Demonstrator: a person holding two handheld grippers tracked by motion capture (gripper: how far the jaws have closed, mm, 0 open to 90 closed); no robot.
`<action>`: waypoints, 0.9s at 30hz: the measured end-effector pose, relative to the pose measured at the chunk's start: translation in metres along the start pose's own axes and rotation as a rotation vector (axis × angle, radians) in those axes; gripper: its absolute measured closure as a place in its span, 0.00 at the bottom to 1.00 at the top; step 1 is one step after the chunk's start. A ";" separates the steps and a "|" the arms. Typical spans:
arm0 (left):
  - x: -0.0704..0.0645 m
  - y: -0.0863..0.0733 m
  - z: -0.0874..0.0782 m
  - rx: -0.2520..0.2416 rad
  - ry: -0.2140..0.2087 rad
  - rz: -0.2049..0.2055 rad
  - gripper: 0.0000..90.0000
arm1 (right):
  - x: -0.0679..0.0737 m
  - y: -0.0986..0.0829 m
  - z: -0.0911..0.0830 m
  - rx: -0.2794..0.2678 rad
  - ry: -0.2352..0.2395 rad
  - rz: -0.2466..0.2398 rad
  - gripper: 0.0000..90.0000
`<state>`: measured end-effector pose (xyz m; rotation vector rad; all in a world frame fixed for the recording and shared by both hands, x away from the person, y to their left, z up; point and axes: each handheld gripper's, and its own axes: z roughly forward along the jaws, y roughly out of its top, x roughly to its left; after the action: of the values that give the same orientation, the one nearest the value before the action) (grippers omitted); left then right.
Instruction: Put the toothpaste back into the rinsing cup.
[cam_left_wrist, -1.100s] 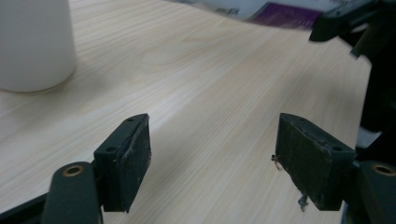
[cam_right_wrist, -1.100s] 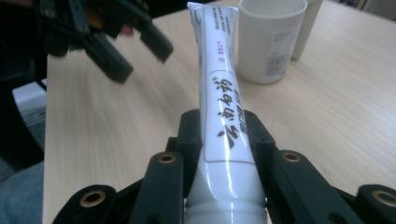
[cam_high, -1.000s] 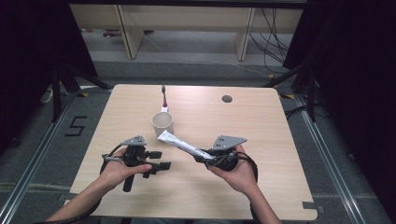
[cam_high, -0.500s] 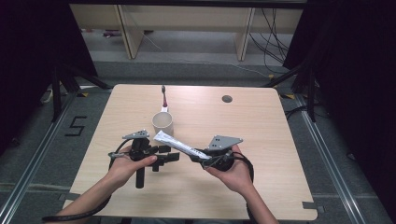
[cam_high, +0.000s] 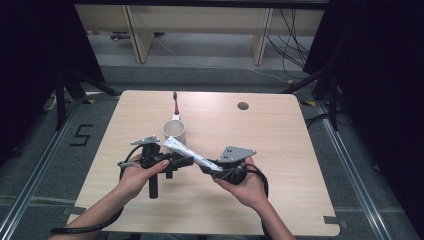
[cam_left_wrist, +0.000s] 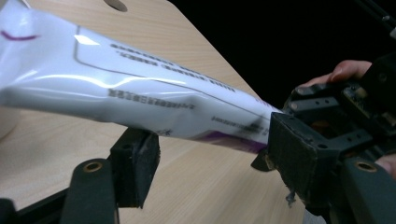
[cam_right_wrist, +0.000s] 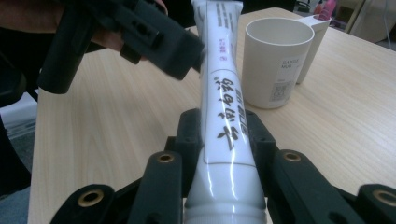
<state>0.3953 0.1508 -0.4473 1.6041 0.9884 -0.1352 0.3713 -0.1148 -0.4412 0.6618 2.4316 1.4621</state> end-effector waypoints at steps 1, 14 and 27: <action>-0.001 0.001 0.000 -0.008 0.007 -0.002 0.39 | 0.000 0.000 0.001 0.003 0.003 -0.009 0.81; -0.009 0.006 0.001 -0.091 -0.023 0.001 0.52 | 0.007 -0.007 0.013 0.079 -0.025 -0.006 0.81; -0.023 0.010 0.000 -0.153 -0.059 0.073 0.70 | 0.015 -0.005 0.022 0.104 -0.027 0.017 0.81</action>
<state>0.3873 0.1396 -0.4268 1.4861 0.8728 -0.0551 0.3660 -0.0930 -0.4555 0.7204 2.5012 1.3304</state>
